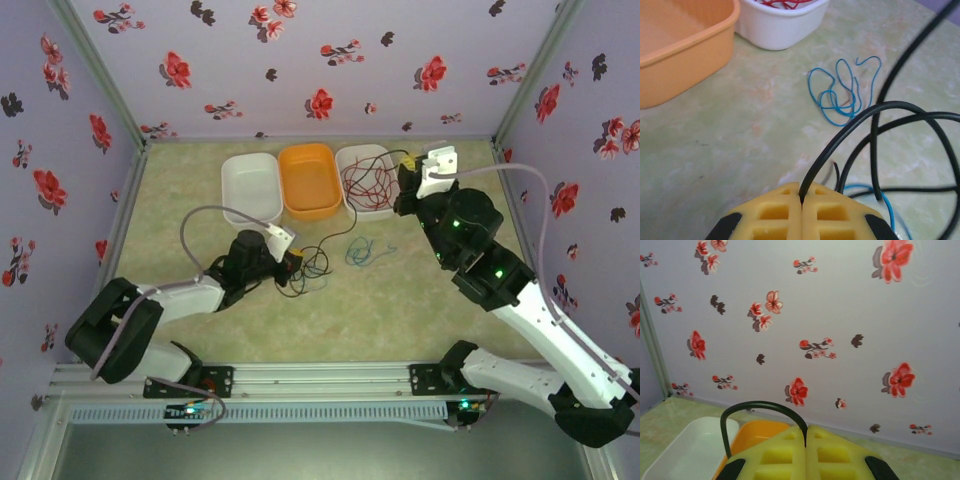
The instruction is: Untangle the cables
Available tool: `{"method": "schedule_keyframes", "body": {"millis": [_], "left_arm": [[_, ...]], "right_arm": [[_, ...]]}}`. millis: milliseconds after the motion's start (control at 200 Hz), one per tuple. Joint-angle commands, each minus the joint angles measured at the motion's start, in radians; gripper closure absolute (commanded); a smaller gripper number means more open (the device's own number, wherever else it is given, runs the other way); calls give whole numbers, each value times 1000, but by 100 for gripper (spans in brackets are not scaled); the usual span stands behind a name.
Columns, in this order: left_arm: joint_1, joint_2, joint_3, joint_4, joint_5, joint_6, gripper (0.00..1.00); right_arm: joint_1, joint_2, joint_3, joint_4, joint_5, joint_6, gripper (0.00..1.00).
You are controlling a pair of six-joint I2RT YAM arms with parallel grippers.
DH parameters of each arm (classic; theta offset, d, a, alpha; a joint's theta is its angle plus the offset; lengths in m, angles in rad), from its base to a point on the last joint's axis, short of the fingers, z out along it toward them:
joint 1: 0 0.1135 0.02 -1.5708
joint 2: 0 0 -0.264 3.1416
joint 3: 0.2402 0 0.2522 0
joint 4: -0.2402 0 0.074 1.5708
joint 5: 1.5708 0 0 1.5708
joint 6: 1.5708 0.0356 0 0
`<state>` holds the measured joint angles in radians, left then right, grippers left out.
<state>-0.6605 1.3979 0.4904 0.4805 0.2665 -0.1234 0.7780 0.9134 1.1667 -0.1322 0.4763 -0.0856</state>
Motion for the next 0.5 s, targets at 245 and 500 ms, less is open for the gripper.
{"method": "schedule_keyframes", "body": {"millis": [245, 500], "left_arm": [[11, -31, -43, -35, -82, -50, 100], [10, -49, -35, -40, -39, -58, 93]], "right_arm": [[6, 35, 226, -86, 108, -56, 100], [-20, 246, 386, -223, 83, 34, 100]]}}
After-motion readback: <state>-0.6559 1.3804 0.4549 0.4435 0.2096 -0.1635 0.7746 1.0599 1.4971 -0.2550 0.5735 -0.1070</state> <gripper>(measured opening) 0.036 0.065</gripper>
